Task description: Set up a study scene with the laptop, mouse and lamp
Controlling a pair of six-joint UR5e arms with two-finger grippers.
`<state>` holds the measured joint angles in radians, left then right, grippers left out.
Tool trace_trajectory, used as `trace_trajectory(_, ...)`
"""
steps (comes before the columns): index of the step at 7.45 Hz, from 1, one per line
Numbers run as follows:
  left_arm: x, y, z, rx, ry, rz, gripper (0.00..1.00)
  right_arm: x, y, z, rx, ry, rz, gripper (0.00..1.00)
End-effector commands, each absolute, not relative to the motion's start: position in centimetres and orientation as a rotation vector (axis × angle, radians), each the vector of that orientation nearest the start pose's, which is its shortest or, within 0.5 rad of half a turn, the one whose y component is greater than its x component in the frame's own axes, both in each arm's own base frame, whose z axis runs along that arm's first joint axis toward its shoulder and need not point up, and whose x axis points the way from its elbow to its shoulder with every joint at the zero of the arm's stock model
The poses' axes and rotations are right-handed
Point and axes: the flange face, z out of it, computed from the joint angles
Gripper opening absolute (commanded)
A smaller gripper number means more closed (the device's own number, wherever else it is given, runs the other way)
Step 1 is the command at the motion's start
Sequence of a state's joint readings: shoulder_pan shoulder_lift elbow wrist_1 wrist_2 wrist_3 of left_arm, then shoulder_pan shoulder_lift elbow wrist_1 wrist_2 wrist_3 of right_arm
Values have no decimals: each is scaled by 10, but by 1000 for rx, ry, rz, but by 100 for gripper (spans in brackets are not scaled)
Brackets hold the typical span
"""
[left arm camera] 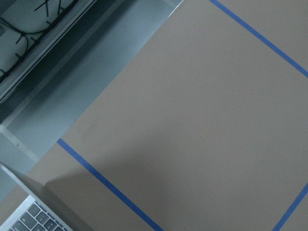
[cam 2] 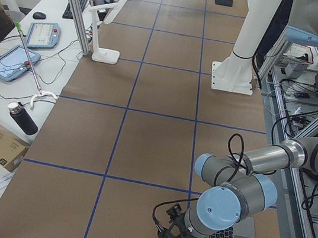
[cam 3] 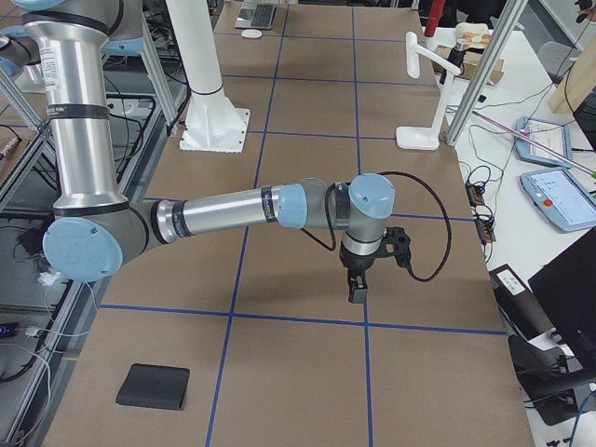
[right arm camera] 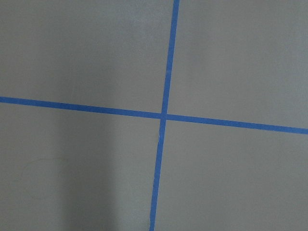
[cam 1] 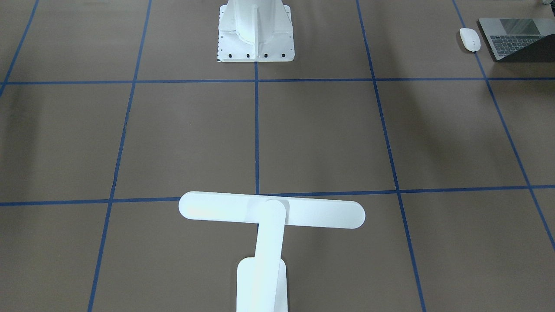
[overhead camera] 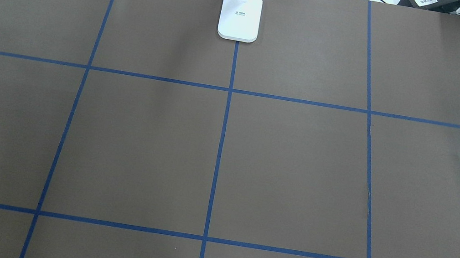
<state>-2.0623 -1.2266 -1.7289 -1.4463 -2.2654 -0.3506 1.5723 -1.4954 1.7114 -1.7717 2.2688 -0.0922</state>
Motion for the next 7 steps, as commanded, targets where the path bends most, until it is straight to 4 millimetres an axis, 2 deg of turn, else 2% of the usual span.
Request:
trace_trajectory(1,-203,-236,734,-394,728,-1108,99,70,-516,578,45,-697,-93,100)
trace_trajectory(2,-204,-236,729,-414,717,-1164,99,70,-516,578,45,-697,-93,100)
trace_trajectory(3,-204,-236,717,-413,703,-1209,100,70,-514,580,42,-697,-91,100)
trace_trajectory(7,-187,-206,740,-515,683,-1280,93,70,-511,586,30,-698,-86,100)
